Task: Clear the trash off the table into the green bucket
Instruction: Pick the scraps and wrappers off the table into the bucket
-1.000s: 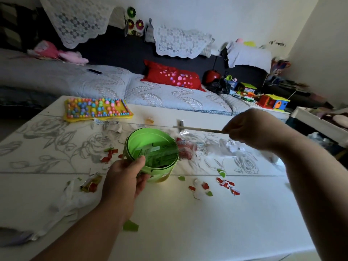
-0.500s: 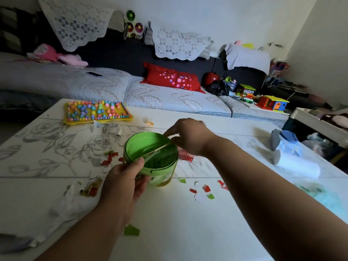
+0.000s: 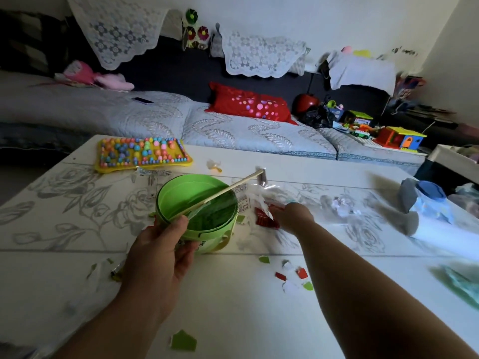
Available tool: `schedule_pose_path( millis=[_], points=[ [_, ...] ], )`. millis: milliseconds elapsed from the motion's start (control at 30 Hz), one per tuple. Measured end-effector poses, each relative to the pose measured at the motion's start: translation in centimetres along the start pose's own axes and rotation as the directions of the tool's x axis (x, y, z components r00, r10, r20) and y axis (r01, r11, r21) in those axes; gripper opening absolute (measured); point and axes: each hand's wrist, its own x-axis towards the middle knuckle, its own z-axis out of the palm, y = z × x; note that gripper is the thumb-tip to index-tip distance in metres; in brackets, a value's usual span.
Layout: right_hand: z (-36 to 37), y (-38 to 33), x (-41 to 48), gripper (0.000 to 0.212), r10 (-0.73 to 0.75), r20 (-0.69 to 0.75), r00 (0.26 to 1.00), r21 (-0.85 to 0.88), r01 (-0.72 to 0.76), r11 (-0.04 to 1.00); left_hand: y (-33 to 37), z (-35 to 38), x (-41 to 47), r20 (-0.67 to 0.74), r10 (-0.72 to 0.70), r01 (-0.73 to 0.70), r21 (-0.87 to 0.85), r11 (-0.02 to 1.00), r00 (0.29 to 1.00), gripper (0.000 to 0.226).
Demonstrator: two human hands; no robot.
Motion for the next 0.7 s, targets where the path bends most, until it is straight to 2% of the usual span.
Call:
schedule_pose_path(
  millis=[33, 67, 167, 233, 300, 467, 600, 667, 700],
  points=[
    [0.4, -0.4, 0.4, 0.045, 0.050, 0.012, 0.999, 0.081, -0.051, 0.995, 0.0, 0.0, 0.2, -0.003, 0.003, -0.003, 0.002, 1.000, 1.000, 0.006],
    [0.5, -0.7, 1.0, 0.047, 0.104, 0.013, 0.994, 0.092, -0.105, 0.990, 0.0, 0.1, 0.3, -0.007, 0.004, -0.004, 0.004, 1.000, 1.000, 0.006],
    [1.1, -0.9, 3.1, 0.049, 0.132, 0.035, 0.991, -0.014, -0.131, 0.991, 0.0, 0.0, 0.7, -0.021, 0.009, -0.009, 0.007, 1.000, 1.000, 0.006],
    [1.6, -0.6, 3.9, 0.046, 0.129, -0.017, 0.992, -0.105, -0.130, 0.986, 0.0, 0.0, 0.9, -0.021, 0.010, -0.010, 0.004, 1.000, 1.000, 0.005],
    [1.8, -0.5, 4.6, 0.044, 0.140, -0.053, 0.989, -0.148, -0.147, 0.978, 0.2, -0.1, 1.0, -0.009, 0.011, -0.011, -0.004, 1.000, 1.000, 0.005],
    [1.2, -1.2, 4.1, 0.039, 0.136, -0.019, 0.990, -0.223, -0.137, 0.965, 0.2, -0.3, 0.9, -0.015, 0.017, -0.017, 0.016, 1.000, 1.000, 0.009],
    [1.9, -0.1, 3.4, 0.034, -0.011, -0.133, 0.991, -0.257, -0.023, 0.966, 0.2, -0.2, 0.7, -0.011, 0.020, -0.020, 0.025, 0.999, 1.000, 0.011],
    [1.9, 0.4, 3.5, 0.045, -0.125, -0.177, 0.976, -0.261, 0.076, 0.962, 0.1, -0.1, 0.6, -0.003, 0.028, -0.028, 0.030, 0.999, 1.000, 0.011],
    [1.8, 0.5, 3.5, 0.051, -0.182, -0.149, 0.972, -0.286, 0.134, 0.949, 0.1, -0.1, 0.6, -0.002, 0.031, -0.031, 0.033, 0.999, 1.000, 0.010]
  ],
)
